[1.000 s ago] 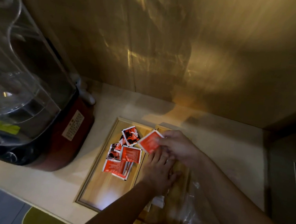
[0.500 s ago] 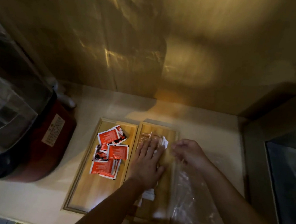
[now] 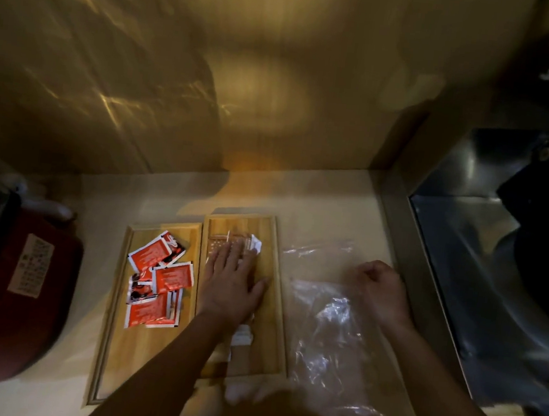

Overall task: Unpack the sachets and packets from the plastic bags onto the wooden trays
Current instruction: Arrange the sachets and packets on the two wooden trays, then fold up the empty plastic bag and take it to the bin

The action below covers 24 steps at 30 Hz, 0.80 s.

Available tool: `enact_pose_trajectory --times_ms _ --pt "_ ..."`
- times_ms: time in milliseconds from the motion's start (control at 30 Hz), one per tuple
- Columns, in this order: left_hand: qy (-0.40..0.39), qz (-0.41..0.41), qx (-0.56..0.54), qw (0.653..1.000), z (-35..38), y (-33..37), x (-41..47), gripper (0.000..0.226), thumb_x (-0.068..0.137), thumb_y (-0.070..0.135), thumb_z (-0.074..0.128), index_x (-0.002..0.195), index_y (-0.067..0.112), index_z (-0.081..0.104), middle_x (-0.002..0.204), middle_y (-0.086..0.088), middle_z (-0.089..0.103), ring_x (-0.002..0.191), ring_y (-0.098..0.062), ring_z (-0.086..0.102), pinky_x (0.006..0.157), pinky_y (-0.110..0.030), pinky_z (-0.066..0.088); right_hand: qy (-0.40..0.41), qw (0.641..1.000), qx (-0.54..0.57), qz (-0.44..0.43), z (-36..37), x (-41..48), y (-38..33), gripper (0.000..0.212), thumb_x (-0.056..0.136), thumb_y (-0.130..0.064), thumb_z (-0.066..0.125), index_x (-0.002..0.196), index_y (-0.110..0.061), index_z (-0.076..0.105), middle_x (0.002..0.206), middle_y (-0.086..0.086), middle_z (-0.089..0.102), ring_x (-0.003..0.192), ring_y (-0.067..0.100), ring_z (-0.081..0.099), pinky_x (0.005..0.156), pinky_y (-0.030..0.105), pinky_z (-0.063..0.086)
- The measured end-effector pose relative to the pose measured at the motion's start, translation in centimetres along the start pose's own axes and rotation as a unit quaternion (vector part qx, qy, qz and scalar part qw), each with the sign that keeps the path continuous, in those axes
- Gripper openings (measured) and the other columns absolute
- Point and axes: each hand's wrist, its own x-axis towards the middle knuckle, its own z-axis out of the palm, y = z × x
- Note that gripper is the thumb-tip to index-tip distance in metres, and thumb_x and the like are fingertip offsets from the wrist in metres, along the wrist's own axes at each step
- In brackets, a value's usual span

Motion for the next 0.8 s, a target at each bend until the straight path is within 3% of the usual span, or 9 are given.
enact_pose_trajectory --times_ms 167,267,333,367,433,500,633,733,800 --pt "-0.023 0.032 -0.016 0.999 -1.5 4.3 -1.0 0.067 0.09 0.055 0.033 0.147 0.022 0.022 0.158 -0.005 0.021 0.145 -0.023 0.017 0.119 -0.04 0.012 0.023 0.999 -0.024 0.035 -0.8 -1.7 2.1 0.002 0.078 -0.013 0.064 0.079 -0.011 0.062 0.079 0.009 0.066 0.079 0.026 0.062 0.074 0.031 0.047" --pt "-0.055 0.104 0.014 0.993 -0.1 7.1 -2.4 0.068 0.09 0.057 0.026 0.148 0.024 0.018 0.159 -0.005 0.018 0.146 -0.022 0.015 0.119 -0.039 0.009 -0.017 0.995 -0.01 0.096 -0.8 -2.2 3.5 0.027 0.07 -0.03 0.071 0.083 -0.007 0.064 0.075 0.01 0.069 0.069 0.025 0.065 0.063 0.033 0.053" --pt "-0.086 0.141 0.047 0.985 1.4 8.1 -3.5 0.069 0.088 0.057 0.021 0.146 0.021 0.028 0.156 -0.008 0.027 0.145 -0.022 0.023 0.118 -0.04 0.013 -0.045 0.993 0.003 0.113 -0.9 -2.3 4.0 0.041 0.066 -0.038 0.074 0.09 -0.006 0.065 0.076 0.01 0.067 0.063 0.021 0.063 0.05 0.024 0.045" --pt "-0.092 0.146 0.065 0.983 1.9 8.3 -3.9 0.066 0.087 0.056 0.024 0.14 0.021 0.04 0.15 -0.01 0.041 0.14 -0.023 0.034 0.116 -0.041 0.023 -0.055 0.992 0.013 0.117 -0.9 -2.3 4.1 0.043 0.066 -0.039 0.076 0.09 -0.005 0.065 0.076 0.01 0.066 0.061 0.02 0.06 0.048 0.022 0.04" --pt "-0.092 0.144 0.079 0.982 3.0 8.2 -4.4 0.058 0.085 0.054 0.035 0.125 0.021 0.059 0.13 -0.008 0.063 0.124 -0.024 0.055 0.106 -0.045 0.04 -0.077 0.989 0.041 0.121 -1.0 -2.8 3.8 0.033 0.069 -0.033 0.077 0.081 -0.005 0.063 0.066 0.007 0.06 0.055 0.018 0.054 0.049 0.022 0.037" --pt "-0.083 0.149 0.071 0.983 3.7 7.9 -4.4 0.056 0.085 0.052 0.037 0.123 0.019 0.06 0.128 -0.009 0.064 0.122 -0.026 0.057 0.105 -0.047 0.039 -0.093 0.984 0.075 0.133 -0.9 -3.3 3.7 0.024 0.072 -0.021 0.076 0.074 -0.001 0.062 0.06 0.007 0.056 0.053 0.019 0.052 0.051 0.024 0.039" --pt "-0.038 0.128 0.003 0.991 3.7 8.1 -4.4 0.062 0.087 0.049 0.027 0.138 0.018 0.044 0.146 -0.009 0.045 0.137 -0.026 0.038 0.116 -0.042 0.023 -0.087 0.98 0.12 0.13 -1.1 -4.1 3.3 0.027 0.074 -0.008 0.071 0.057 -0.007 0.051 0.054 0.009 0.046 0.049 0.018 0.043 0.052 0.025 0.034" --pt "0.004 0.055 -0.145 0.988 2.9 8.4 -4.1 0.059 0.087 0.045 0.043 0.139 0.018 0.038 0.143 -0.006 0.044 0.131 -0.023 0.042 0.11 -0.04 0.036 -0.102 0.968 0.196 0.12 -1.8 -4.5 2.4 0.025 0.078 -0.009 0.069 0.059 -0.008 0.052 0.049 0.008 0.043 0.043 0.015 0.038 0.048 0.024 0.031" --pt "0.038 0.0 -0.265 0.964 2.4 8.9 -4.0 0.066 0.086 0.047 0.053 0.14 0.016 0.034 0.14 -0.004 0.045 0.127 -0.021 0.046 0.107 -0.039 0.041 -0.126 0.96 0.233 0.093 -2.6 -4.6 1.5 0.031 0.079 -0.008 0.067 0.055 -0.01 0.047 0.043 0.001 0.042 0.038 0.011 0.034 0.043 0.02 0.028"
